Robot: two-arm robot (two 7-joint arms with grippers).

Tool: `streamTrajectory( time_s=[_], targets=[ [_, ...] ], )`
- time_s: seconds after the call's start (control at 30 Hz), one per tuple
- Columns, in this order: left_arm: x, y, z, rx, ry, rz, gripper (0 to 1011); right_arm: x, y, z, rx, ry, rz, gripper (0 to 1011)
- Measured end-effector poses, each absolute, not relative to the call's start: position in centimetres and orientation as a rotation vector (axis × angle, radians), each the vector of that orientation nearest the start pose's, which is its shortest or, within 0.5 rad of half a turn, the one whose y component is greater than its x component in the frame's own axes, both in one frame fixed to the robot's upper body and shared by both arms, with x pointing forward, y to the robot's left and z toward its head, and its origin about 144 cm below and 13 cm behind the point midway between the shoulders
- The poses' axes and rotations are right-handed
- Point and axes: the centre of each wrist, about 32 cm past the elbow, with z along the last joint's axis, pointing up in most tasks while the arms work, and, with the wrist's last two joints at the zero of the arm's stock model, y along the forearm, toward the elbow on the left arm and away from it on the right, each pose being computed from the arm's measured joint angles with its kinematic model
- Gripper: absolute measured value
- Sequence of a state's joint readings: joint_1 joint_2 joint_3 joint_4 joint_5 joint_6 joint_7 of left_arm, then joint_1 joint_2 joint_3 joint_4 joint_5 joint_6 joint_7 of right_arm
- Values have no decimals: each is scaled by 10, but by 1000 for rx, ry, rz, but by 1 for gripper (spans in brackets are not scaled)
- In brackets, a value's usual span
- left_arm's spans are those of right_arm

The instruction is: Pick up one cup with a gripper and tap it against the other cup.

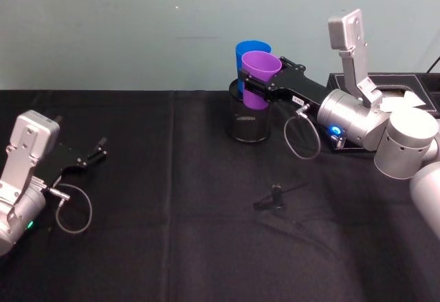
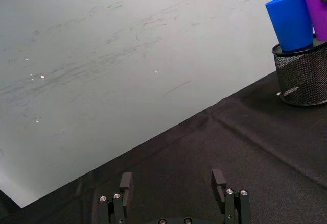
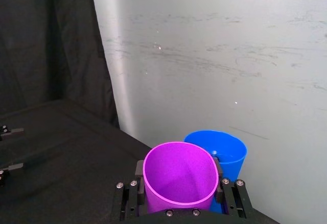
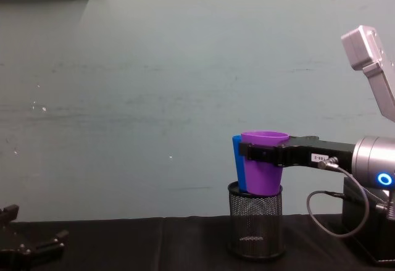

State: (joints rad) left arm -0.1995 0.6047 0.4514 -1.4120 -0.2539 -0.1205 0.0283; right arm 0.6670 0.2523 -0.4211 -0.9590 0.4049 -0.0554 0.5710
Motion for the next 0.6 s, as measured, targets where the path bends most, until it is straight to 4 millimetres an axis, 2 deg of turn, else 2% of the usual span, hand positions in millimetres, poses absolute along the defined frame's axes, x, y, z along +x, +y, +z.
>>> streamTrajectory(
  time_s=[0.6],
  targets=[
    [489, 310, 1140, 304, -285, 1248, 1000, 626, -242, 1205, -27, -38, -811, 731]
  ],
)
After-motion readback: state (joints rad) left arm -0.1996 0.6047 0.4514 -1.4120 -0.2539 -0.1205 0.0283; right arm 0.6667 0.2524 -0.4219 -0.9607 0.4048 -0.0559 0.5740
